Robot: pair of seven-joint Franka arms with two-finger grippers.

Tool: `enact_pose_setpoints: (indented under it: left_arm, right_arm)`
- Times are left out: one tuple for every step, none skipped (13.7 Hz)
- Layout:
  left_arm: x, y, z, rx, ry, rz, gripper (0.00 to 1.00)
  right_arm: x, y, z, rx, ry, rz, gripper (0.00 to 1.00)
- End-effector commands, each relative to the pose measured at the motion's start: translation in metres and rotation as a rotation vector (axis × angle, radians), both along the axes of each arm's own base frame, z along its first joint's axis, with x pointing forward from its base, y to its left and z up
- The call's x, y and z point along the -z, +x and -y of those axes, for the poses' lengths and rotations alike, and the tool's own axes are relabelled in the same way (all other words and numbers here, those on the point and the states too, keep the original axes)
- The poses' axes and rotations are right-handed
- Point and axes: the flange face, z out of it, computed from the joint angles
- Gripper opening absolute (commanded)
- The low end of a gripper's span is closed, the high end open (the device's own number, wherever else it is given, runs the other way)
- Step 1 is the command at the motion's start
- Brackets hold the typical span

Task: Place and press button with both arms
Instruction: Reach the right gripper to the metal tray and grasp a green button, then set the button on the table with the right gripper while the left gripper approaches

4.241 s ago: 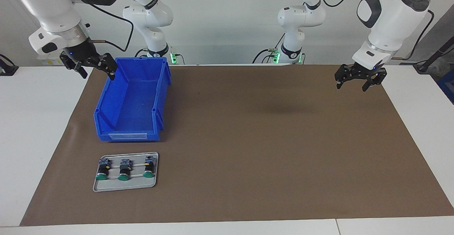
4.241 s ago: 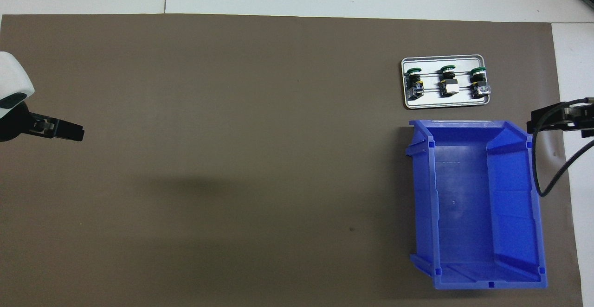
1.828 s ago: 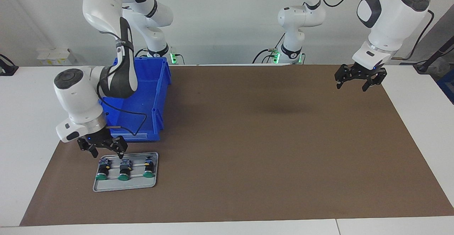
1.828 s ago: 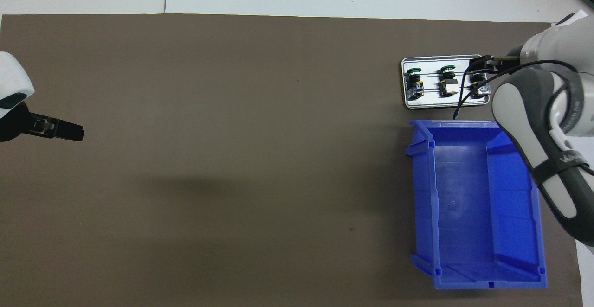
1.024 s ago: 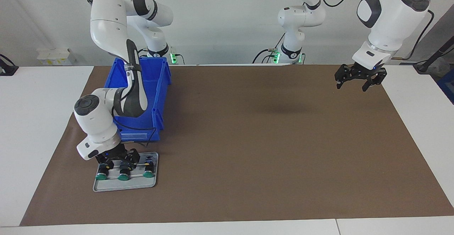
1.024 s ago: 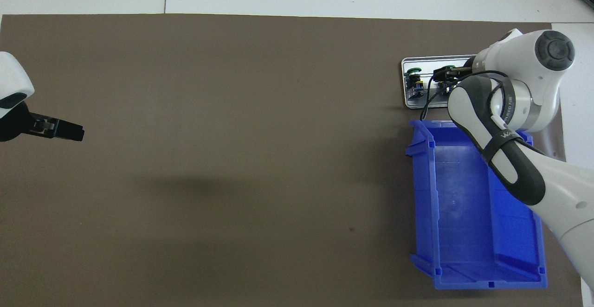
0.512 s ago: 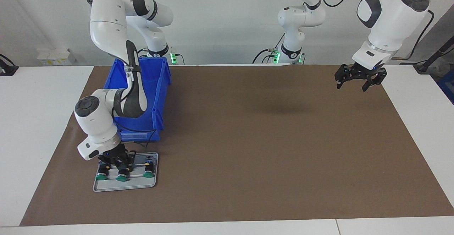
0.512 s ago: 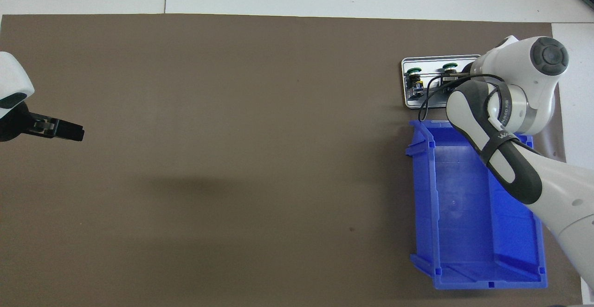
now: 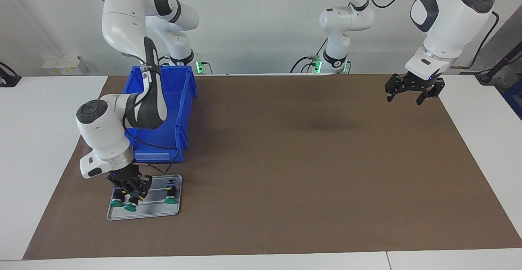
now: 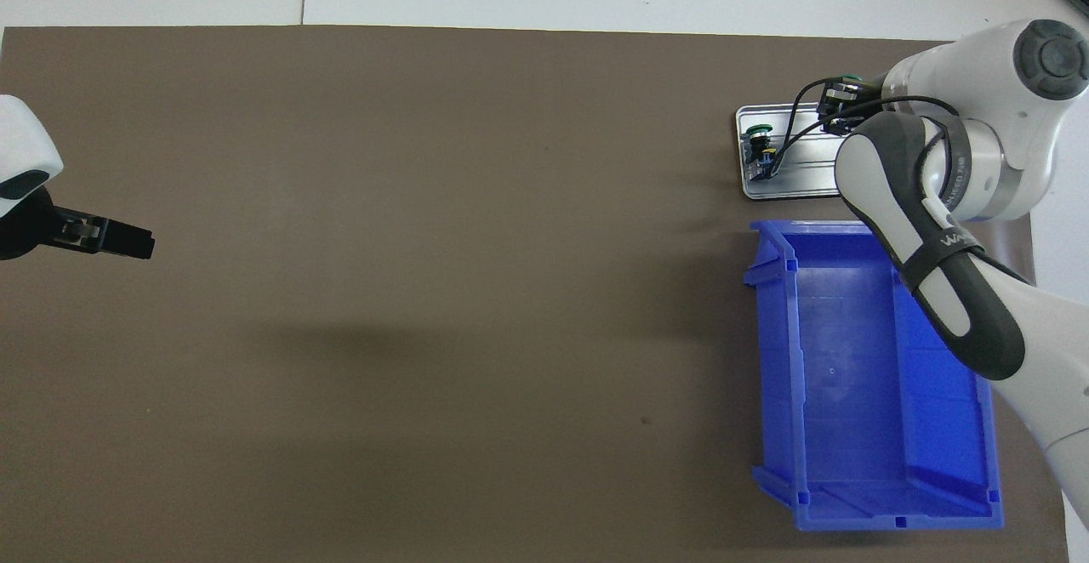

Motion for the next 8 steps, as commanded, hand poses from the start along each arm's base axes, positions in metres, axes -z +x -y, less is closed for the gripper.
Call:
enact_pose_setpoints:
  left_arm:
    - [-0.001,-0.009,-0.001,-0.005,0.014,0.008,1.00]
    - [-0.001,-0.009,-0.002,-0.007,0.014,0.007,1.00]
    - [-0.001,-0.009,-0.002,-0.005,0.015,0.008,1.00]
    - [-0.001,-0.009,-0.001,-0.005,0.014,0.008,1.00]
    - [-0.001,-0.009,-0.001,-0.005,0.014,0.008,1.00]
    - [-0.001,-0.009,-0.002,-0.005,0.015,0.008,1.00]
    - [-0.001,-0.009,-0.001,-0.005,0.014,0.008,1.00]
    - [-0.001,-0.009,-0.002,-0.007,0.014,0.006,1.00]
  right_arm:
    - [-0.044,-0.005,-0.013,0.243,0.100,0.004,0.00]
    - [-0.053,-0.009,-0.037,0.333,0.138,-0.011,0.00]
    - [-0.064,-0.015,-0.060,0.438,0.172,-0.027,0.00]
    - [-0.066,-0.021,-0.087,0.534,0.194,-0.059,0.00]
    - [-0.064,-0.026,-0.116,0.594,0.197,-0.080,0.00]
    - [-0.065,-0.031,-0.145,0.640,0.213,-0.088,0.00]
    - [-0.065,-0.036,-0.169,0.698,0.230,-0.092,0.00]
    - [-0.065,-0.042,-0.194,0.767,0.250,-0.102,0.00]
